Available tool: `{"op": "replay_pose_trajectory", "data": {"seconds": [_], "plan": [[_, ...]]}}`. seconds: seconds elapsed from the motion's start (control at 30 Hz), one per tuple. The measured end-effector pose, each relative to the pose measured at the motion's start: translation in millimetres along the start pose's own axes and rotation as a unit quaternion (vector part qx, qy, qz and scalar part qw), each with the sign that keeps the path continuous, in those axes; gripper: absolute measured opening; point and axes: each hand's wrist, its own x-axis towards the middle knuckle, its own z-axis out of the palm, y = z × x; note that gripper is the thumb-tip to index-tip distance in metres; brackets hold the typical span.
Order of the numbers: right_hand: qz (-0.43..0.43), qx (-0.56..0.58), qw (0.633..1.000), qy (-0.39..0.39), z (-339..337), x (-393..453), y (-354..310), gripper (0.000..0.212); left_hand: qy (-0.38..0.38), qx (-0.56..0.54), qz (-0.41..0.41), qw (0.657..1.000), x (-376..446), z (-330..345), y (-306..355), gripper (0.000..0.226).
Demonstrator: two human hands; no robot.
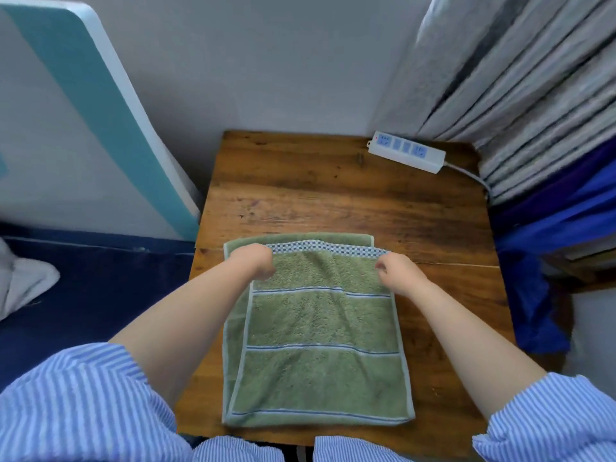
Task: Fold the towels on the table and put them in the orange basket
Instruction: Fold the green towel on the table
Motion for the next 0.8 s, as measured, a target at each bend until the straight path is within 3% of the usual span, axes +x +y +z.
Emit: {"op": "replay_pose_trajectory", "data": {"seconds": [0.33,0.53,0.7,0.8], "plan": [[-0.013,-0.04,0.999,0.013,8.2,60.6,21.0,0.052,0.062,-0.036,-0.015,0.997,65.6,9.9,22.2,0.033],[-0.019,-0.016,1.0,-0.012,-3.9,72.8,34.0,0.021,0.1,-0.02,-0.023,0.995,82.6,19.7,19.3,0.024],[-0.112,0.014,0.992,-0.062,-37.9,67.5,27.1,0.011,0.105,-0.11,0.026,0.988,65.8,9.4,0.4,0.011],[-0.157,0.03,0.985,-0.061,-46.4,66.4,13.4,0.009,0.102,-0.224,0.047,0.968,46.8,7.2,-24.9,0.01]]}}
